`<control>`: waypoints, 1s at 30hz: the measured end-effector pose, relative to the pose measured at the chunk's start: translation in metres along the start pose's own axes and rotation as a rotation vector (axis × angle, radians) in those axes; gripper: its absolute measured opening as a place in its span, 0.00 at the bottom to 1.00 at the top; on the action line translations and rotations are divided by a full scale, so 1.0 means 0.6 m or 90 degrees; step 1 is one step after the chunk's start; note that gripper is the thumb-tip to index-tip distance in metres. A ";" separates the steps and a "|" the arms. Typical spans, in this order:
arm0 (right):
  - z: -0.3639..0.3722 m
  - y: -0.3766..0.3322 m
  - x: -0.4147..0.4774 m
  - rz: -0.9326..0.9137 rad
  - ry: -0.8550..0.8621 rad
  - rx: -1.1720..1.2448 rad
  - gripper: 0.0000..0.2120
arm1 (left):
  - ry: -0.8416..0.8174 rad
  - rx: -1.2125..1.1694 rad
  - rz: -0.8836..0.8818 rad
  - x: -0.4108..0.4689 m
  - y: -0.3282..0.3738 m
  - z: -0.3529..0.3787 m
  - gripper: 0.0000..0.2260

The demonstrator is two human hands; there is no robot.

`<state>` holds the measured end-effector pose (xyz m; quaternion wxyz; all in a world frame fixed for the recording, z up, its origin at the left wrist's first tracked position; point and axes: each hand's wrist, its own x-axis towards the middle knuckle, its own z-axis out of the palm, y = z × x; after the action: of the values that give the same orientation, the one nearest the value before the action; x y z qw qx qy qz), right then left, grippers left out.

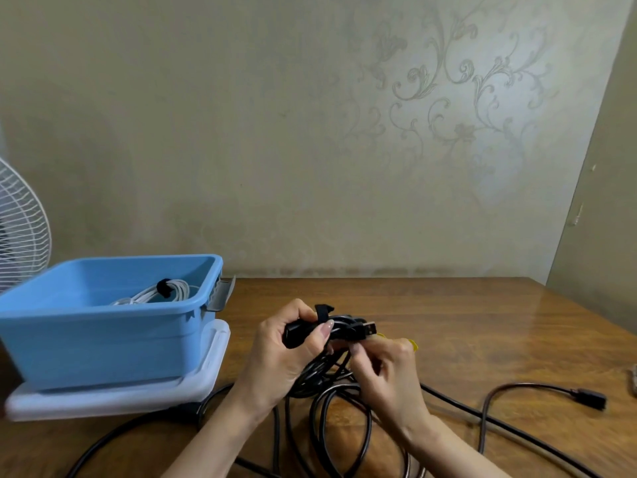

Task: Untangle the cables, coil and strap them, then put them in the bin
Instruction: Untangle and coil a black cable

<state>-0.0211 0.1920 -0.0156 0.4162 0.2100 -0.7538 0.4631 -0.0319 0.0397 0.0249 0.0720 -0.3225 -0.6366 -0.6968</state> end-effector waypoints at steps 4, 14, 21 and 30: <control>-0.022 -0.003 0.019 -0.004 0.105 0.096 0.12 | -0.036 0.088 0.016 -0.002 -0.006 -0.009 0.06; -0.084 0.001 0.071 0.256 -0.507 0.305 0.21 | -0.173 0.272 0.039 -0.014 -0.016 0.009 0.13; -0.086 0.026 0.070 0.276 -0.450 0.374 0.11 | -0.188 0.257 0.062 -0.015 -0.012 0.011 0.08; -0.066 0.026 0.064 0.312 -0.222 0.331 0.06 | -0.147 0.336 0.133 -0.011 -0.036 0.015 0.04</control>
<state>-0.0369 0.2367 0.0167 0.0922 0.1978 -0.6983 0.6818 -0.0347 0.0499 0.0032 0.1518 -0.4331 -0.7631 -0.4549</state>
